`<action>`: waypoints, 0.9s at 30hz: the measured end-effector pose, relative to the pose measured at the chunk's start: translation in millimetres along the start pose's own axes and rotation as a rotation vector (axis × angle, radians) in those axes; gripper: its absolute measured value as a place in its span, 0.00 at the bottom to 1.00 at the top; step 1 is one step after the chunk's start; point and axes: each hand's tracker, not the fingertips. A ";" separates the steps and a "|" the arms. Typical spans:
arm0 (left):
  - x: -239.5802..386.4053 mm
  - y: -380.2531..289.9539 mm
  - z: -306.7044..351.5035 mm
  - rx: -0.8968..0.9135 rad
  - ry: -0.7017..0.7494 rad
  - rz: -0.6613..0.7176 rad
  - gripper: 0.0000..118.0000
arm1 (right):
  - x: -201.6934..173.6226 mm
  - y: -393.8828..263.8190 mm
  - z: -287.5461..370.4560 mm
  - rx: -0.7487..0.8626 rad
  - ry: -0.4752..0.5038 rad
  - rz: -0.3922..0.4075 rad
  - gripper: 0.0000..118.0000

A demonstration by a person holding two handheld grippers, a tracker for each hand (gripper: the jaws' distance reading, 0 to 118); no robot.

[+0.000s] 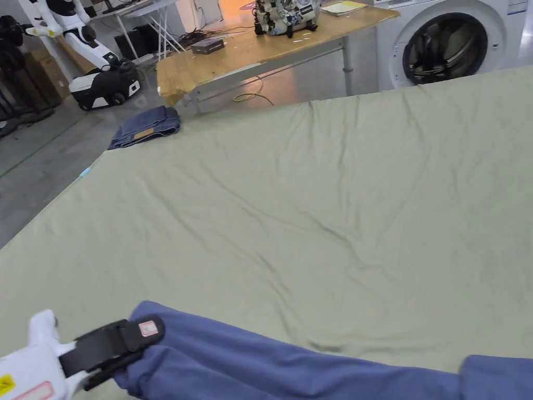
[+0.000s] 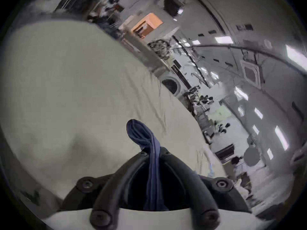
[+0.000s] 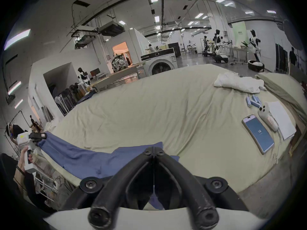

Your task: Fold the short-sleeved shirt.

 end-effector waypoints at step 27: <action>111.0 -172.3 -229.1 -0.468 -0.117 -0.191 0.00 | -1.4 -6.6 24.0 -0.010 -0.069 -0.072 0.00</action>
